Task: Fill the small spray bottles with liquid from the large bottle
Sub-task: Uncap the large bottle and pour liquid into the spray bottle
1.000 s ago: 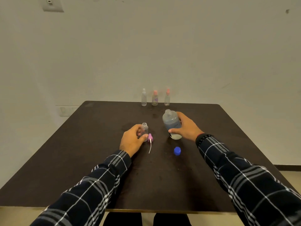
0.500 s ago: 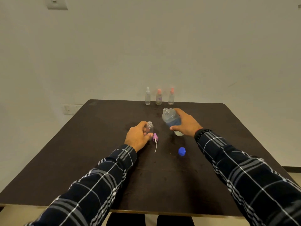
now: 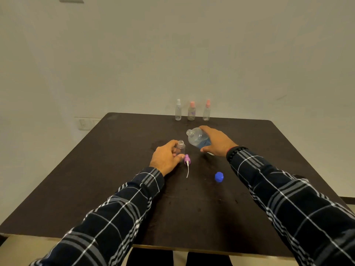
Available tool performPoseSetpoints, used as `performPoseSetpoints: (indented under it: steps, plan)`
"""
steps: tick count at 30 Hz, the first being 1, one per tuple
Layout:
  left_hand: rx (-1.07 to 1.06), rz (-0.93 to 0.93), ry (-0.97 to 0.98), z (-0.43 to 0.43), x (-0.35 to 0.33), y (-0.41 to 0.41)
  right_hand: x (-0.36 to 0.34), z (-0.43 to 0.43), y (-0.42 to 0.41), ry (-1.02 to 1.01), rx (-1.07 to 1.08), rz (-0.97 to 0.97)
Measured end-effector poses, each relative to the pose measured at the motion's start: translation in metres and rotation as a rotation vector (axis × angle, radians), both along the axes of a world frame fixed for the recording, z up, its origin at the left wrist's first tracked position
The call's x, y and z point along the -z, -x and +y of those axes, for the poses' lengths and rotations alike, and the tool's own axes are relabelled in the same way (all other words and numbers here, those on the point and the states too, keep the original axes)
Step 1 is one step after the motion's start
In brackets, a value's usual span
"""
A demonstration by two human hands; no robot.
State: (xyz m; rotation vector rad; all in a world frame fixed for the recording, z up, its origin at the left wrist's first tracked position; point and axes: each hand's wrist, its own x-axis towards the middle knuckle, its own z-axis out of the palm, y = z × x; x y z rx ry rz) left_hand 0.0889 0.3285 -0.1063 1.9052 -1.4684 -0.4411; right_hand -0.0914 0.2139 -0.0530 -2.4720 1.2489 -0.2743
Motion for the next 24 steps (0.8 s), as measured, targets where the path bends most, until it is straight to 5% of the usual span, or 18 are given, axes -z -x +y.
performPoseSetpoints:
  steps: [24]
  plan:
    - [0.009, -0.009, -0.032, 0.0008, -0.0037, 0.0, -0.0031, 0.0062, -0.0101, 0.128, -0.03, 0.202]
